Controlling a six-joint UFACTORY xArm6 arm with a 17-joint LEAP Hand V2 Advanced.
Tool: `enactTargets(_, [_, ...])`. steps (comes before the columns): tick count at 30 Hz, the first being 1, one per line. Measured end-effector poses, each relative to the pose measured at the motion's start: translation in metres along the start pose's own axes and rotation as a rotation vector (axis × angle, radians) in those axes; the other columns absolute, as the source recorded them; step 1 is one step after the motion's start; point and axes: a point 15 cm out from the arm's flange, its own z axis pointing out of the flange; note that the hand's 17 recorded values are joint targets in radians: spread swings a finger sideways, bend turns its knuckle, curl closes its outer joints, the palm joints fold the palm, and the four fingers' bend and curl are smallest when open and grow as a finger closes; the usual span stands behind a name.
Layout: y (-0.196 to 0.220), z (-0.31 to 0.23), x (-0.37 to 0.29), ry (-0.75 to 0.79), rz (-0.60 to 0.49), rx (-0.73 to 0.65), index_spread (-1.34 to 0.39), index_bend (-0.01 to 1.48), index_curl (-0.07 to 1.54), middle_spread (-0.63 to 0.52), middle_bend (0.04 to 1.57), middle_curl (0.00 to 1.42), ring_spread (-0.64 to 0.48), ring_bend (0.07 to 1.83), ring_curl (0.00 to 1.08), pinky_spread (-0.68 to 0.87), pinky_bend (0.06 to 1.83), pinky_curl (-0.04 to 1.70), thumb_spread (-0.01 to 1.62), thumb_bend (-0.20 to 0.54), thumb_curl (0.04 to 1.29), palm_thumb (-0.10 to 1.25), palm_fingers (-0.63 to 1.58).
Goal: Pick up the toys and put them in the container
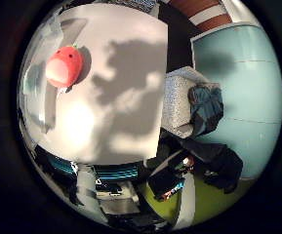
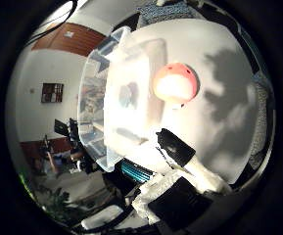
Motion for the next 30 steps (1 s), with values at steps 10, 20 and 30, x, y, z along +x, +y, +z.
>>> enactTargets(10, [-0.020, 0.055, -0.036, -0.036, -0.067, -0.074, -0.40, 0.15, 0.24, 0.03, 0.20, 0.33, 0.20, 0.34, 0.25, 0.44, 0.50, 0.30, 1.12, -0.021, 0.37, 0.63, 0.08])
enactTargets(20, [-0.038, 0.096, -0.059, -0.040, -0.097, -0.114, -0.39, 0.15, 0.25, 0.03, 0.20, 0.33, 0.20, 0.34, 0.25, 0.44, 0.51, 0.30, 1.12, -0.021, 0.36, 0.63, 0.07])
enactTargets(30, [-0.049, 0.128, -0.056, -0.026, -0.091, -0.129, -0.38, 0.16, 0.26, -0.04, 0.27, 0.34, 0.15, 0.40, 0.26, 0.43, 0.42, 0.27, 1.11, -0.017, 0.36, 0.66, 0.25])
